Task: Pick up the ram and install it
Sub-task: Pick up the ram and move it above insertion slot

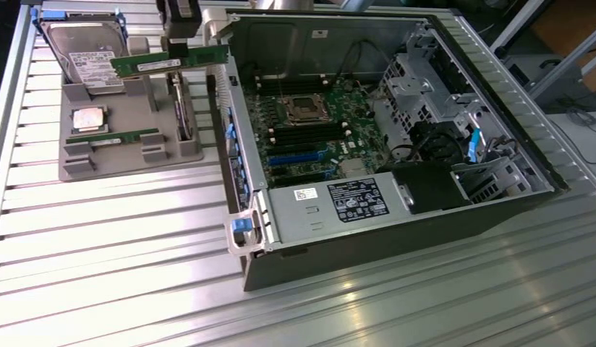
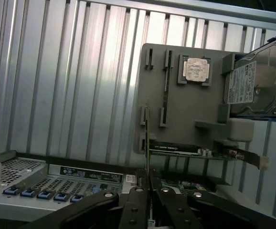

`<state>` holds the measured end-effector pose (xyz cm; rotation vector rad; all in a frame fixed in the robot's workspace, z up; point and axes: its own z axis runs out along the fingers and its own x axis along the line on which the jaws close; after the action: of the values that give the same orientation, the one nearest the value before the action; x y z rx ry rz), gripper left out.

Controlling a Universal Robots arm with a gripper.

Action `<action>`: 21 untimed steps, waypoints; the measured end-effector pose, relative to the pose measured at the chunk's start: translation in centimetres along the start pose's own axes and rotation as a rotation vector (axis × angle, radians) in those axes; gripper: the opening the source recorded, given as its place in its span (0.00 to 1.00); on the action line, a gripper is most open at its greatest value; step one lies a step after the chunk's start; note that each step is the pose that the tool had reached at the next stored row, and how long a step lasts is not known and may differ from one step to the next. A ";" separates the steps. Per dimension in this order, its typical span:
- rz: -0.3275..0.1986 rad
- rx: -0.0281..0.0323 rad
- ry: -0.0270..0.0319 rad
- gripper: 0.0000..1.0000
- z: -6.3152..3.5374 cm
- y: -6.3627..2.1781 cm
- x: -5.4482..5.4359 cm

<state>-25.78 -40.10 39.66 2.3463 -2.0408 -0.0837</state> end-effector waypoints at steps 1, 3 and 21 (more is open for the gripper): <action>0.000 0.0000 0.0000 0.13 -0.01 -0.25 0.0; 0.000 0.0000 0.0000 0.13 -0.05 -0.83 0.1; 0.000 0.0000 0.0000 0.13 -0.41 -6.60 0.9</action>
<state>-19.11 -40.10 39.66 2.3462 -2.0408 -0.0838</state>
